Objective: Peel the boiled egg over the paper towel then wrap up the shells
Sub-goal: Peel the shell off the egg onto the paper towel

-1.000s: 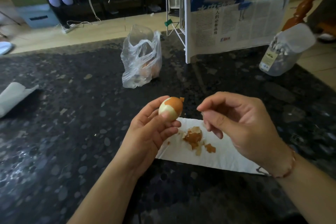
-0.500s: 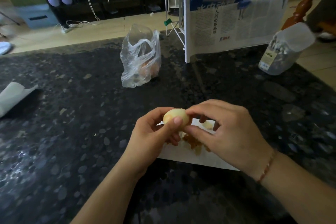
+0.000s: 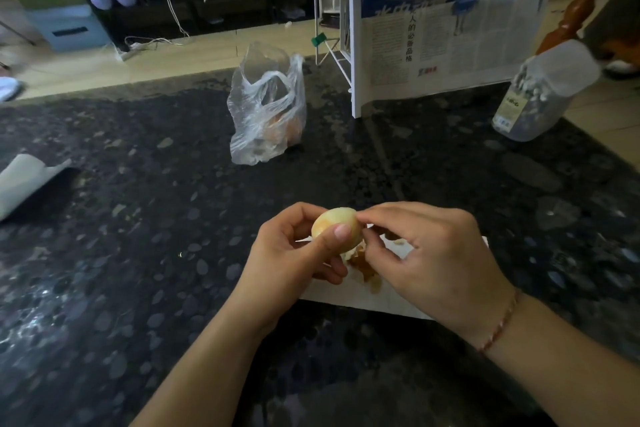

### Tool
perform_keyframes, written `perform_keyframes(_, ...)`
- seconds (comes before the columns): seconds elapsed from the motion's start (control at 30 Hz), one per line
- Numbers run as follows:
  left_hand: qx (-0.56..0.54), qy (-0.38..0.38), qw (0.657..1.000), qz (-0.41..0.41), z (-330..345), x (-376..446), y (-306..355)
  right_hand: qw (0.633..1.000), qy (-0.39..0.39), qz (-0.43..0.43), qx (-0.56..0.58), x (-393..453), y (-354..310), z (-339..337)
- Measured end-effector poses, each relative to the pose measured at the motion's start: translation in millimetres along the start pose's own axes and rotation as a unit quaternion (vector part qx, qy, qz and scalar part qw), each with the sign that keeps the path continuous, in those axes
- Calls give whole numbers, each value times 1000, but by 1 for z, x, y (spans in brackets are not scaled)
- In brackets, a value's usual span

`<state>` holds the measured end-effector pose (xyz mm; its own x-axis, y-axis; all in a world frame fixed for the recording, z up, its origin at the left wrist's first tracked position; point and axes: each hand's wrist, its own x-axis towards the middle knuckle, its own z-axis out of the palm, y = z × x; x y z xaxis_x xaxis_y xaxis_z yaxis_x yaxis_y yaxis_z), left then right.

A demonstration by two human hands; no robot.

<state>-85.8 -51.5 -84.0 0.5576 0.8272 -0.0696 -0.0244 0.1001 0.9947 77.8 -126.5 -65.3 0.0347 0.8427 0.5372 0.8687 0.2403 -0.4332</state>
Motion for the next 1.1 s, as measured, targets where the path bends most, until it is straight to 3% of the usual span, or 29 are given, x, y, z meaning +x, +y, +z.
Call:
perform_keyframes(0.37,39,12,999,22,5,0,1,998,39,4,-43,-2,-1,8)
perform_keyframes(0.5,40,6,999,23,-1,1,-1,997,53,54,1,3,3,5)
perform_keyframes(0.77,23,-13,999,33,-7,3,-6,992,-41,116,21,5,9,-7)
perform_keyframes(1.1,-24,-51,998,6,-7,3,-7,990,-55,98,80,7,2,-8)
